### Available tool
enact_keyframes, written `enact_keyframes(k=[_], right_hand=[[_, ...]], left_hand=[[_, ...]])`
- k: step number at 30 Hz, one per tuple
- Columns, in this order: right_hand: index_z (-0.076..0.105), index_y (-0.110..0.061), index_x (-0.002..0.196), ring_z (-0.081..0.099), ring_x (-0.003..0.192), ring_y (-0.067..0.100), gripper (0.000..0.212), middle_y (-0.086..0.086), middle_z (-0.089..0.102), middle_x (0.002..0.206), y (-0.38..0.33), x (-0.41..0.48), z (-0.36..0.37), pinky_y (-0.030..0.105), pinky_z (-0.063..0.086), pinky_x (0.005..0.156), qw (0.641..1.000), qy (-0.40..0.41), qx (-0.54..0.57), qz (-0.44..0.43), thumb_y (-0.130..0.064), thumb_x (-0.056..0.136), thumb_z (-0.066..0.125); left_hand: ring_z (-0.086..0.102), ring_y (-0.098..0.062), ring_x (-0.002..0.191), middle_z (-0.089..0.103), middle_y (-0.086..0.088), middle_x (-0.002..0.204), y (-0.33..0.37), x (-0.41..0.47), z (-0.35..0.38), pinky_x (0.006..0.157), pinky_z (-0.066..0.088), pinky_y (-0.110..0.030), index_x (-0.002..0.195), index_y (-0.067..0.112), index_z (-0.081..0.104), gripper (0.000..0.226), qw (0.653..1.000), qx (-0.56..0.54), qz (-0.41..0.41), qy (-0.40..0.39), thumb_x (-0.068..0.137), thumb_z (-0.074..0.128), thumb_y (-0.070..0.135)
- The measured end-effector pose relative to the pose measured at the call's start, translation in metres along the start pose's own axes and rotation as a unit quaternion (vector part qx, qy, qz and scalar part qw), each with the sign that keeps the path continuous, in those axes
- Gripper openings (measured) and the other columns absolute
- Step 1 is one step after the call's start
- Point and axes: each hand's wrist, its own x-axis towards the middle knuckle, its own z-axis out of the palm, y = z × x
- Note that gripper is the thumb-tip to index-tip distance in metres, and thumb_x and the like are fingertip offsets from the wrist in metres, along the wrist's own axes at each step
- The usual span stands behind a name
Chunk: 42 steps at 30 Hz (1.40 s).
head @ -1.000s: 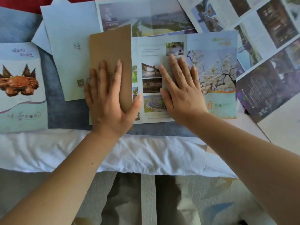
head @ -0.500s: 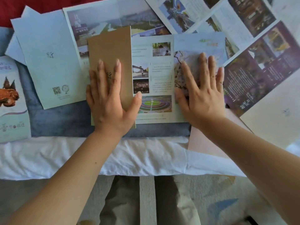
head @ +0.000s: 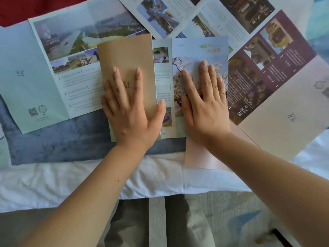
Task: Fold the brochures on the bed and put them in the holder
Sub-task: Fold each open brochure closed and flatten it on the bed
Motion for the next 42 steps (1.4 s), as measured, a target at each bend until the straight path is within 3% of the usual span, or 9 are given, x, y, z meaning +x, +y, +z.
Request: enact_keyframes(k=[7, 11, 19, 26, 35, 42], right_hand=[[0.03, -0.02, 0.163, 0.012, 0.158, 0.036, 0.056, 0.022, 0.017, 0.169, 0.004, 0.0, 0.007, 0.051, 0.01, 0.128, 1.0, 0.026, 0.008, -0.009, -0.039, 0.11, 0.032], [0.035, -0.02, 0.161, 0.014, 0.158, 0.036, 0.055, 0.021, 0.02, 0.169, 0.004, -0.001, 0.008, 0.05, 0.011, 0.128, 0.999, 0.037, 0.03, -0.007, -0.041, 0.11, 0.033], [0.031, -0.021, 0.162, 0.011, 0.159, 0.034, 0.057, 0.019, 0.017, 0.17, 0.008, -0.001, 0.01, 0.051, 0.009, 0.129, 0.999, 0.032, 0.04, -0.011, -0.03, 0.107, 0.041], [0.027, -0.02, 0.164, 0.008, 0.159, 0.034, 0.057, 0.02, 0.014, 0.17, 0.004, 0.0, 0.006, 0.051, 0.009, 0.129, 1.0, 0.009, 0.009, -0.003, -0.032, 0.109, 0.037], [0.024, -0.016, 0.164, 0.004, 0.159, 0.038, 0.061, 0.022, 0.008, 0.17, -0.046, 0.002, 0.007, 0.049, 0.001, 0.129, 0.998, -0.058, -0.001, -0.023, -0.041, 0.109, 0.034], [0.032, -0.018, 0.162, 0.011, 0.158, 0.036, 0.057, 0.019, 0.016, 0.17, -0.111, 0.005, 0.03, 0.05, 0.008, 0.129, 0.997, -0.046, 0.021, -0.066, -0.039, 0.109, 0.041]], left_hand=[[0.006, -0.049, 0.155, 0.003, -0.018, 0.171, 0.012, -0.002, 0.009, 0.12, 0.017, -0.065, 0.164, 0.031, 0.017, 0.088, 0.998, 0.058, 0.0, 0.004, 0.09, 0.042, 0.071], [0.008, -0.05, 0.154, 0.01, -0.017, 0.171, 0.023, -0.007, 0.023, 0.119, 0.015, -0.066, 0.162, 0.034, 0.025, 0.084, 0.997, 0.058, 0.039, 0.007, 0.088, 0.045, 0.069], [0.006, -0.054, 0.153, 0.009, -0.021, 0.17, 0.026, -0.005, 0.044, 0.119, 0.01, -0.071, 0.163, 0.034, 0.017, 0.072, 0.994, 0.1, 0.035, 0.03, 0.099, 0.022, 0.067], [0.003, -0.054, 0.153, 0.008, -0.022, 0.17, 0.02, -0.006, 0.044, 0.121, 0.005, -0.069, 0.164, 0.032, 0.016, 0.072, 0.994, 0.086, 0.057, 0.033, 0.101, 0.029, 0.065], [0.002, -0.053, 0.154, 0.005, -0.019, 0.171, -0.032, -0.001, 0.026, 0.121, 0.003, -0.069, 0.164, 0.035, 0.013, 0.073, 0.993, 0.094, 0.061, 0.028, 0.1, 0.026, 0.068], [0.003, -0.051, 0.154, 0.005, -0.018, 0.171, -0.106, -0.004, 0.006, 0.121, 0.003, -0.069, 0.164, 0.035, 0.011, 0.074, 0.991, 0.119, 0.037, 0.043, 0.099, 0.032, 0.065]])
